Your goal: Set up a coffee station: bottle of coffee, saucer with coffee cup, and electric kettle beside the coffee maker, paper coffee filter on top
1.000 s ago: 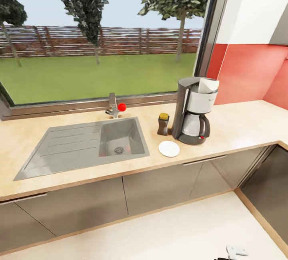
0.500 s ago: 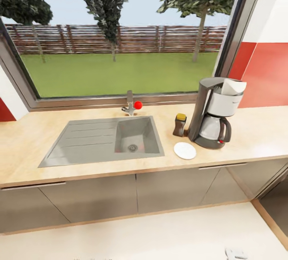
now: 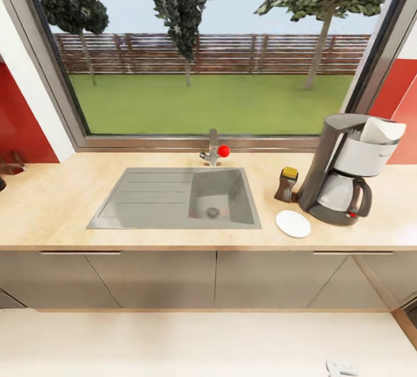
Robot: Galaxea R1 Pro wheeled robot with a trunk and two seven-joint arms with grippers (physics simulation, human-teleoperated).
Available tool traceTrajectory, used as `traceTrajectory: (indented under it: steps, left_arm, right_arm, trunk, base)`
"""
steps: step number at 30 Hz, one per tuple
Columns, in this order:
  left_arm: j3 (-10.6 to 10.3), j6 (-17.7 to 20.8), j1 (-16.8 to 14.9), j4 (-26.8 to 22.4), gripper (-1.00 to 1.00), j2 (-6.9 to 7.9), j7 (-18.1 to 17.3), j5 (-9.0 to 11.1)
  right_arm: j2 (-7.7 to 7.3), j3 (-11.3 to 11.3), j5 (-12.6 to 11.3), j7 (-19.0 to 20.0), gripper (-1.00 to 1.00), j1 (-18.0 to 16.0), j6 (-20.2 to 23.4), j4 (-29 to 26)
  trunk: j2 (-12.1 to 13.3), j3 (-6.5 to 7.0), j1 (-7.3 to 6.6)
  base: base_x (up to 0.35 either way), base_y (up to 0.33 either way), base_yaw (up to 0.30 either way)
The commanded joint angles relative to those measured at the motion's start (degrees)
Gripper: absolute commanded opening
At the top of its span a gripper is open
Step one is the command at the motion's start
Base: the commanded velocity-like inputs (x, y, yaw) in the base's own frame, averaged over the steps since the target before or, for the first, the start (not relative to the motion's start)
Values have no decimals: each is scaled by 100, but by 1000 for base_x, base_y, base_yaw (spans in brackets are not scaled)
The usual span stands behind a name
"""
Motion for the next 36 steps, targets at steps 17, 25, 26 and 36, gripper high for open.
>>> traceTrajectory:
  steps: [17,25,26,36]
  left_arm:
    - [45,-17,2,5,100,-13,30,-52]
    - [46,-17,-6,-3,100,-14,30,-50]
    - [46,-17,-6,-3,100,-14,30,-50]
    - [46,-17,-6,-3,100,-14,30,-53]
  right_arm:
    - [6,49,-59,-4,100,-3,-19,4]
    - [6,49,-59,-1,100,2,-19,2]
    - [6,49,-59,0,100,1,-19,3]
    - [6,49,-59,-6,100,3,-21,4]
  trunk:
    - [-8,-88,2]
    - [-8,-125,2]
    - [-8,-130,2]
    - [-8,-149,2]
  base:
    - [93,265,253]
    - [89,300,253]
    - [86,302,253]
    - [103,302,266]
